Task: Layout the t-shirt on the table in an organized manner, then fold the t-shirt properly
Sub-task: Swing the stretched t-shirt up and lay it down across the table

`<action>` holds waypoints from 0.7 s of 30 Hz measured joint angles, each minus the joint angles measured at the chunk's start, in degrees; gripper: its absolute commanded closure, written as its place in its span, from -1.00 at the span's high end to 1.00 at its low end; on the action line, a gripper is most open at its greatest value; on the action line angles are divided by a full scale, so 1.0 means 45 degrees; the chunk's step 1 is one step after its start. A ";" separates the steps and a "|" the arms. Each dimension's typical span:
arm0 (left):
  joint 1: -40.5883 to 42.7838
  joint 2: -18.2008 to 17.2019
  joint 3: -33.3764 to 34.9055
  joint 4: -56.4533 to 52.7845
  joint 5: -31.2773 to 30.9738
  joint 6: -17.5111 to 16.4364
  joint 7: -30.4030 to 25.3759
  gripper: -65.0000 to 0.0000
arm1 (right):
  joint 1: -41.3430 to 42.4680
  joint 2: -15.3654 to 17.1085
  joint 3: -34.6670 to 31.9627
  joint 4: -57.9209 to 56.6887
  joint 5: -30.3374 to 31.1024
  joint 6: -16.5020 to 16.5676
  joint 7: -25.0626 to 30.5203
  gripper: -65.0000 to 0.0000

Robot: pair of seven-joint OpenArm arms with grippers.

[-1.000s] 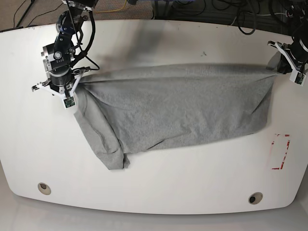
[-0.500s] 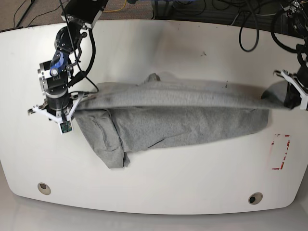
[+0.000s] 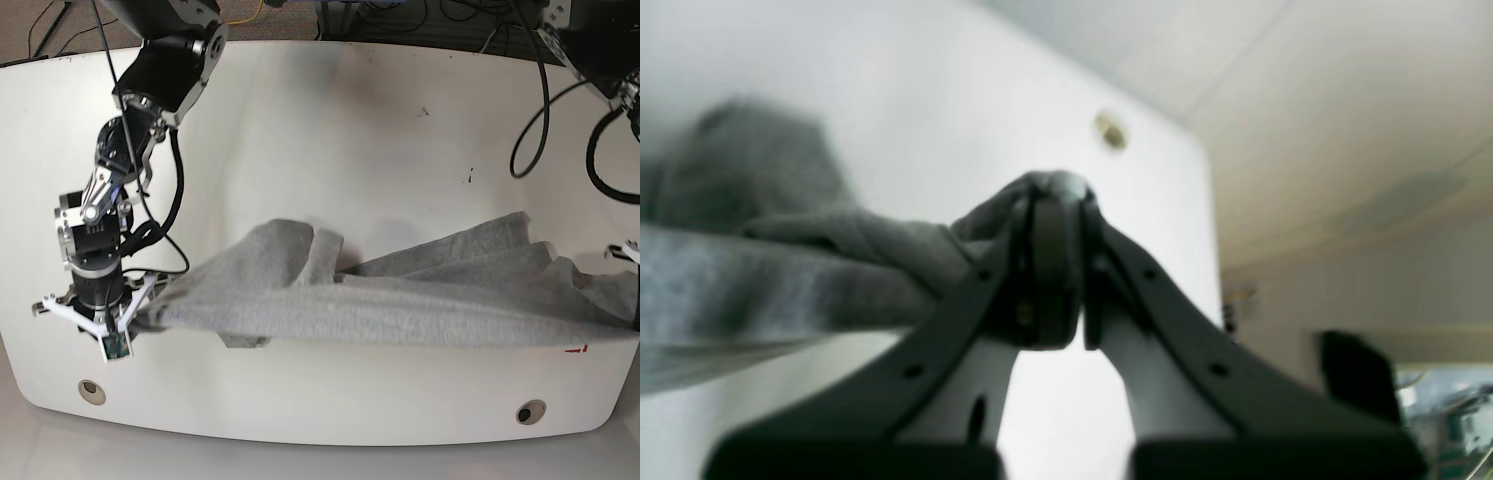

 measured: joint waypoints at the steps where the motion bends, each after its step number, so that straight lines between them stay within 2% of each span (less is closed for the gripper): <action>1: -0.0476 -0.0024 0.0175 -0.0005 0.0107 0.0005 0.0165 -1.00 | 0.0277 0.0087 -0.0146 -0.0058 0.0000 -0.0015 0.0000 -1.00; 8: -0.3211 -0.0015 0.0831 0.0010 0.0889 -0.0039 0.0170 -1.00 | 0.2526 0.0272 -0.0656 -0.0248 0.0029 -0.0029 -0.0044 -1.00; 14: -0.5659 -0.0024 0.1583 0.0005 0.1792 0.0699 0.0748 -1.00 | 0.4517 0.0699 -0.1462 -0.1025 0.0039 -0.0039 0.0005 -1.00; 21: -0.8422 -0.0034 0.1987 -0.0223 0.2089 0.0971 0.1491 -1.00 | 0.6679 0.1112 -0.2093 -0.2127 0.0058 0.0034 -0.0049 -1.00</action>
